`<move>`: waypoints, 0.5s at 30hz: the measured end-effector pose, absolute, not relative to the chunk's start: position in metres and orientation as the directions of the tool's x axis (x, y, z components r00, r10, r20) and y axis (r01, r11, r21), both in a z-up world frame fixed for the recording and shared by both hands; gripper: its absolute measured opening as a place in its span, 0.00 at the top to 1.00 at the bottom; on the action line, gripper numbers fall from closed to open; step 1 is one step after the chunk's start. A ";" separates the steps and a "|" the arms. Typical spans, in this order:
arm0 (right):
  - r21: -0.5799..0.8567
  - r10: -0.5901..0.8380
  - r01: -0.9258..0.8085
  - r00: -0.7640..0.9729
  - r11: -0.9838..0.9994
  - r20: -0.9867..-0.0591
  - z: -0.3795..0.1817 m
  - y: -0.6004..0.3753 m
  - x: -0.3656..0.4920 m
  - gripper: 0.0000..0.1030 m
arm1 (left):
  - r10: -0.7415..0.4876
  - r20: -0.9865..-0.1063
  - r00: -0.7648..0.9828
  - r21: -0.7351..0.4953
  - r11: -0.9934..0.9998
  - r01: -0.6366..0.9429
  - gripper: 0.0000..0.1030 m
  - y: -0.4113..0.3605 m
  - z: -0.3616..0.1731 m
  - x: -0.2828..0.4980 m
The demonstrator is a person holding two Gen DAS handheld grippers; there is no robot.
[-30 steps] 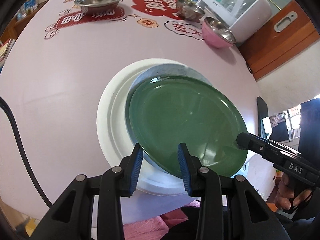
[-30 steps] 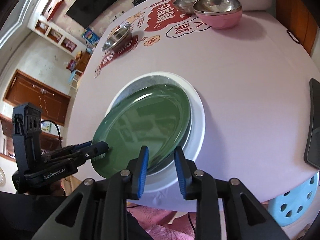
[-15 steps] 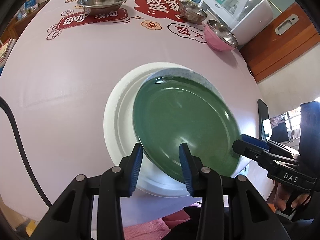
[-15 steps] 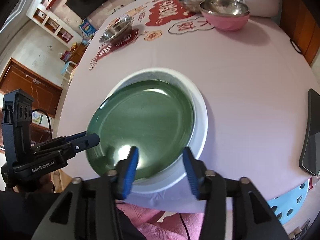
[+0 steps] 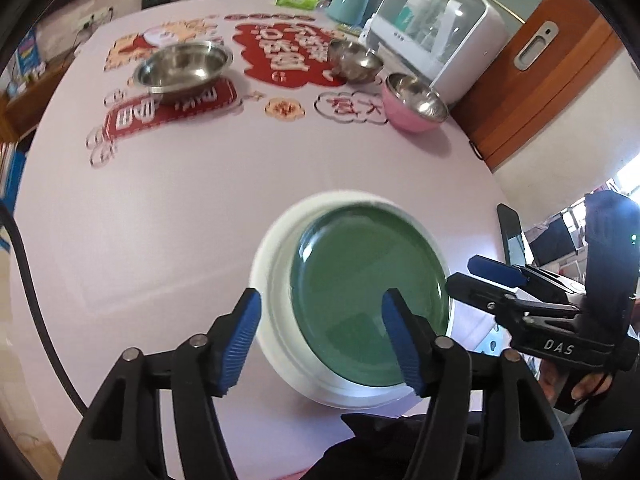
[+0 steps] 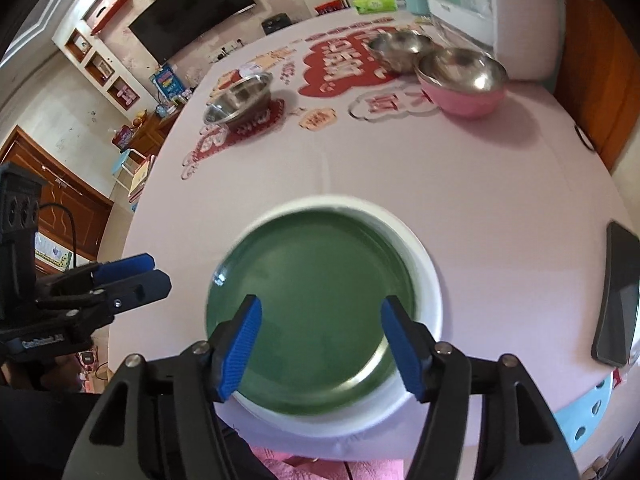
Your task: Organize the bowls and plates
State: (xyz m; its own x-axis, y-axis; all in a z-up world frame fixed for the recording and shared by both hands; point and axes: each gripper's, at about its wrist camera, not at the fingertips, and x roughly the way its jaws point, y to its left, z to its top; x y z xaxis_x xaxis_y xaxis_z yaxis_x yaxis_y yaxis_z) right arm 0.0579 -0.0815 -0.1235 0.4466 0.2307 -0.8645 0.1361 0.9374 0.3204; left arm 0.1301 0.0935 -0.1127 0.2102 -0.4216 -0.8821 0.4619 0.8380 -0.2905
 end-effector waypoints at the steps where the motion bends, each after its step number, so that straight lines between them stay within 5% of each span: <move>1: 0.315 0.226 0.129 0.454 0.940 -0.862 -0.120 -0.077 0.061 0.38 | -0.418 -0.881 0.220 -0.279 0.836 0.472 0.34 0.096 -0.106 0.135; 5: 0.281 0.204 0.100 0.469 0.954 -0.859 -0.109 -0.059 0.078 0.34 | -0.414 -0.873 0.256 -0.242 0.826 0.509 0.25 0.105 -0.083 0.150; 15: 0.250 0.230 -0.032 0.516 0.968 -0.825 -0.080 -0.010 0.134 0.33 | -0.303 -0.874 0.380 -0.096 0.874 0.477 0.23 0.136 -0.048 0.193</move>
State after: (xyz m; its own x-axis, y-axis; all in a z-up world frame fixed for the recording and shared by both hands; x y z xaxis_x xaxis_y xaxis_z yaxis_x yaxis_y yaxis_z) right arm 0.1338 -0.0102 -0.0804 0.5158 0.2298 -0.8253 -0.0315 0.9678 0.2497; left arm 0.1931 0.1362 -0.0475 0.3802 -0.3033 -0.8738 0.4767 0.8738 -0.0959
